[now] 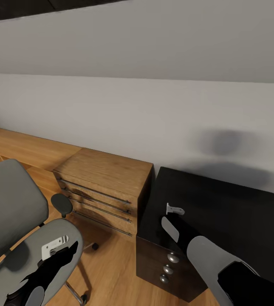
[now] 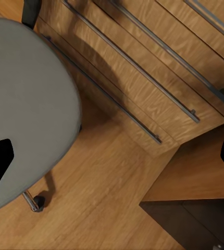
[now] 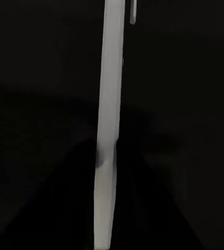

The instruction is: In the bedroom, organize the workspace by keeping the computer under the desk, ensuring the monitor is on the desk, placing the keyboard on the desk next to the monitor, placing the mouse on the desk next to the keyboard, moving the folder from the swivel chair onto the desk next to the mouse, stacking the notebook on top of the folder with the pen on top of the notebook, and positioning the swivel chair next to the desk.

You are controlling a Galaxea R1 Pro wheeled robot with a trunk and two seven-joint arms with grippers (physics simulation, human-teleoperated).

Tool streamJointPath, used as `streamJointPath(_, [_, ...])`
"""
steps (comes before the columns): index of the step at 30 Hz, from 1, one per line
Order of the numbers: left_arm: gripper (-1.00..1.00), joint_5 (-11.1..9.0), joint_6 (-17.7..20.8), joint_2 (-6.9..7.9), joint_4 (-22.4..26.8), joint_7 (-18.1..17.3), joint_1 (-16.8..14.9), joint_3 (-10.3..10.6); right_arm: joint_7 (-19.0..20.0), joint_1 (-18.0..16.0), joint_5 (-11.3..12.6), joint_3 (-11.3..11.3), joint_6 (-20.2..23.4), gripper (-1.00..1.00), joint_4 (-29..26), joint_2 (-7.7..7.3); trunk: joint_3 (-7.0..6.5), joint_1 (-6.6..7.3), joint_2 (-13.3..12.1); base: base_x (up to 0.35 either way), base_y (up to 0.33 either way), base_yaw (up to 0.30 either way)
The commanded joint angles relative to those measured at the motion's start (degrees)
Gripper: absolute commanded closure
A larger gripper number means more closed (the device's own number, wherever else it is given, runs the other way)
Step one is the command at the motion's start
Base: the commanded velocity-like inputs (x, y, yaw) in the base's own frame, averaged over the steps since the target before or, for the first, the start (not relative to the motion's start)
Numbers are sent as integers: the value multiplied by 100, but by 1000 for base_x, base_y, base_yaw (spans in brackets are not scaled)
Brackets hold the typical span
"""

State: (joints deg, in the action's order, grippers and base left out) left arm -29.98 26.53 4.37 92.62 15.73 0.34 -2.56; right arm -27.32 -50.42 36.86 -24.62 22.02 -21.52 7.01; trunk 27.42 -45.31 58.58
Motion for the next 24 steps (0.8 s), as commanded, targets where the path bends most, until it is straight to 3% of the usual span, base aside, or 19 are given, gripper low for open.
streamJointPath(1, [-100, -61, 19, 2, 15, 45, 1, 2, -54, -3, 32, -44, 53, 100, 86, -6, 6, -2, 3, 0, 0, 0])
streamJointPath(24, [-100, -61, 21, 2, 11, 44, 1, 3, -54, -3, 32, -50, 61, 100, 78, -6, 6, -2, 3, 0, 0, 0])
